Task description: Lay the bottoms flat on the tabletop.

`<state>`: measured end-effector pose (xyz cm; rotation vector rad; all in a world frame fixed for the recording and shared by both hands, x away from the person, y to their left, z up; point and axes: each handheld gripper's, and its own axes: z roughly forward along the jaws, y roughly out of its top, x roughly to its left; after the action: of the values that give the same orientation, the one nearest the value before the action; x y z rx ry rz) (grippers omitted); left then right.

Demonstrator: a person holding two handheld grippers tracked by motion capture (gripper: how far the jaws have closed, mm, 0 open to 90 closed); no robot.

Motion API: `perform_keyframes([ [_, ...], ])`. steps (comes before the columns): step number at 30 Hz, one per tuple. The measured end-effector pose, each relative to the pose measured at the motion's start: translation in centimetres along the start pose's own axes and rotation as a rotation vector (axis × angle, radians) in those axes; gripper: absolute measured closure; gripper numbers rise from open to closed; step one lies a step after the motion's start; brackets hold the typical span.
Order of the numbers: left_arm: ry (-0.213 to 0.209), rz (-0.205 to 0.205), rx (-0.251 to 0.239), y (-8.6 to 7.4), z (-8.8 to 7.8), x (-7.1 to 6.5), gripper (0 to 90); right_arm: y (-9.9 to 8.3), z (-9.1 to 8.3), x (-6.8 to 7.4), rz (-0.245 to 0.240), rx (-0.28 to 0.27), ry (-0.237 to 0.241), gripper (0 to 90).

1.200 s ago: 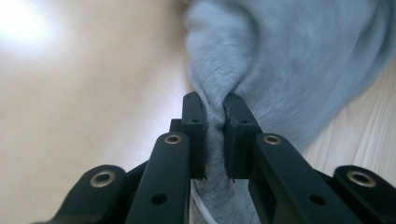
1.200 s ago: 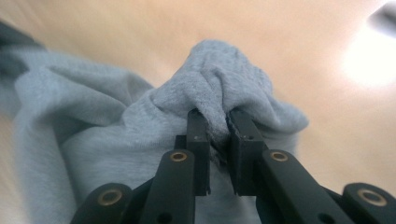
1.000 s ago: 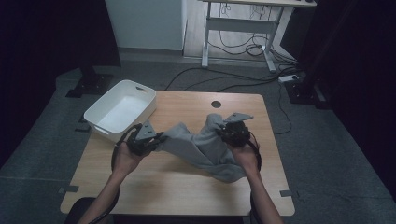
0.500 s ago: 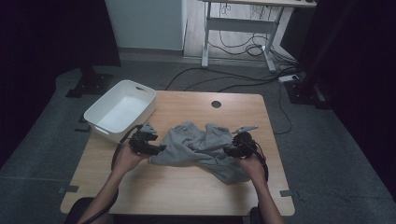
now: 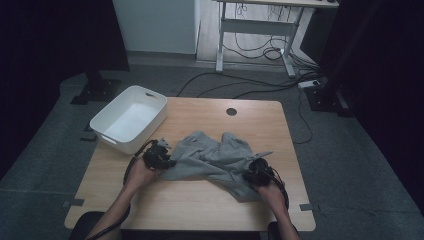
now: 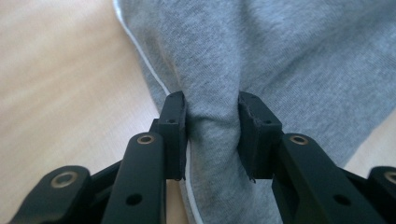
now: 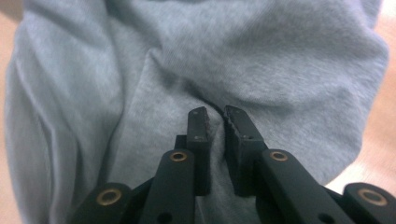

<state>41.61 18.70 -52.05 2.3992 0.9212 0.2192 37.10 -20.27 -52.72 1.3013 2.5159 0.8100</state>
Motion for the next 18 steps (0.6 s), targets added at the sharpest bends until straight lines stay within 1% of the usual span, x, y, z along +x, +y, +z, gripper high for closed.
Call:
perform_keyframes([
  [2, -0.016, 0.004, 0.005, -1.1, -0.7, -0.6, 64.2, -0.9, -0.5, 0.5, 0.002, -0.005, 0.011, 80.9],
  [4, -0.038, 0.004, 0.011, -2.1, -1.4, -1.3, 63.9, -2.1, -1.2, 1.4, 0.000, -0.006, 0.026, 80.8],
  [5, -0.066, 0.020, 0.024, -2.7, -2.0, -1.7, 62.8, -2.7, -1.5, 1.8, -0.003, -0.006, 0.035, 80.0],
  [6, -0.066, 0.020, 0.024, -2.7, -2.0, -1.7, 57.6, -2.7, -1.5, 1.8, -0.003, -0.006, 0.035, 80.0],
  [7, -0.087, 0.039, 0.029, -2.9, -2.5, -1.8, 57.6, -3.3, -2.0, 2.3, -0.008, 0.002, 0.046, 76.4],
  [8, -0.095, 0.056, 0.021, -2.9, -3.2, -1.8, 52.2, -3.6, -2.3, 2.5, -0.015, 0.015, 0.056, 70.1],
  [9, -0.079, 0.062, 0.003, -2.6, -4.0, -1.6, 47.7, -3.7, -2.7, 2.7, -0.023, 0.024, 0.055, 64.3],
  [10, -0.057, 0.055, -0.020, -2.1, -4.8, -1.2, 45.5, -3.6, -3.2, 2.7, -0.023, 0.011, 0.041, 62.6],
  [12, -0.021, 0.029, -0.072, -0.5, -5.8, -0.3, 40.9, -2.6, -4.4, 2.3, -0.009, -0.044, 0.026, 58.2],
  [13, -0.005, 0.014, -0.098, 0.3, -5.9, 0.0, 40.4, -1.8, -4.9, 2.0, -0.006, -0.074, 0.009, 55.7],
  [14, 0.007, 0.003, -0.115, 1.2, -5.7, 0.4, 40.3, -0.8, -5.1, 1.7, -0.009, -0.103, -0.015, 53.2],
  [15, 0.017, -0.016, -0.129, 2.3, -4.9, 0.7, 40.4, 0.2, -5.1, 1.3, -0.005, -0.128, -0.032, 51.0],
  [17, 0.030, -0.031, -0.125, 3.6, -3.2, 1.0, 39.3, 2.4, -4.1, 0.3, 0.011, -0.161, -0.066, 46.0],
  [18, 0.049, -0.031, -0.108, 4.2, -2.1, 1.1, 37.9, 3.0, -3.5, 0.0, 0.024, -0.163, -0.078, 44.3],
])
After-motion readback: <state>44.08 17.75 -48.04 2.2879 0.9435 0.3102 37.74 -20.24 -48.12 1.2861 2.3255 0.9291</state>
